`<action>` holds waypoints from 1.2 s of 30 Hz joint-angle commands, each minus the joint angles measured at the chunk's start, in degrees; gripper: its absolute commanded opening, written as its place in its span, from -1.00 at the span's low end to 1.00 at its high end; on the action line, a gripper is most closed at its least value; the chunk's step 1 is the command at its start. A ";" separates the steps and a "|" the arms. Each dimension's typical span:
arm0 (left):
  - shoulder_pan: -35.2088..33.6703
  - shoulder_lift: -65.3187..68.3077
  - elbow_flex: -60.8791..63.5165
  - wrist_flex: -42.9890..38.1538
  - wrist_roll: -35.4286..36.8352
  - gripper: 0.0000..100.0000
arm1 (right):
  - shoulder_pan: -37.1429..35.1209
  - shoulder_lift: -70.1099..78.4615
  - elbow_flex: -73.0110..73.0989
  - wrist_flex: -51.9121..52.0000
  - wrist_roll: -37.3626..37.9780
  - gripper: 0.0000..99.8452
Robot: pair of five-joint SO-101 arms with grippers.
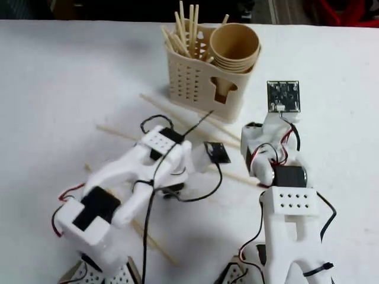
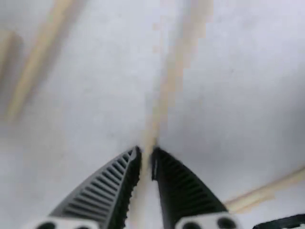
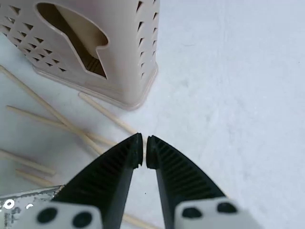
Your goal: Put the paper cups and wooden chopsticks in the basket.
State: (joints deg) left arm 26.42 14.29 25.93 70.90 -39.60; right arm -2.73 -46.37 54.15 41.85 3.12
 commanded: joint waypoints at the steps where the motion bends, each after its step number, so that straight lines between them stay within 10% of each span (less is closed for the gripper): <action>1: -0.40 0.48 -3.25 -0.26 1.41 -0.96 | 0.84 -1.71 -0.62 -1.19 0.53 -0.94; 20: -13.23 -42.86 -6.24 16.79 2.73 -0.95 | 0.84 -1.80 -0.62 -1.19 0.53 -0.94; 36: -13.23 -45.49 -24.35 -6.15 22.42 -0.95 | 0.84 -1.36 -0.53 -1.19 0.44 -0.94</action>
State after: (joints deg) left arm 13.41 -29.14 6.68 74.77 -21.49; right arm -2.73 -46.37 54.15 41.85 3.12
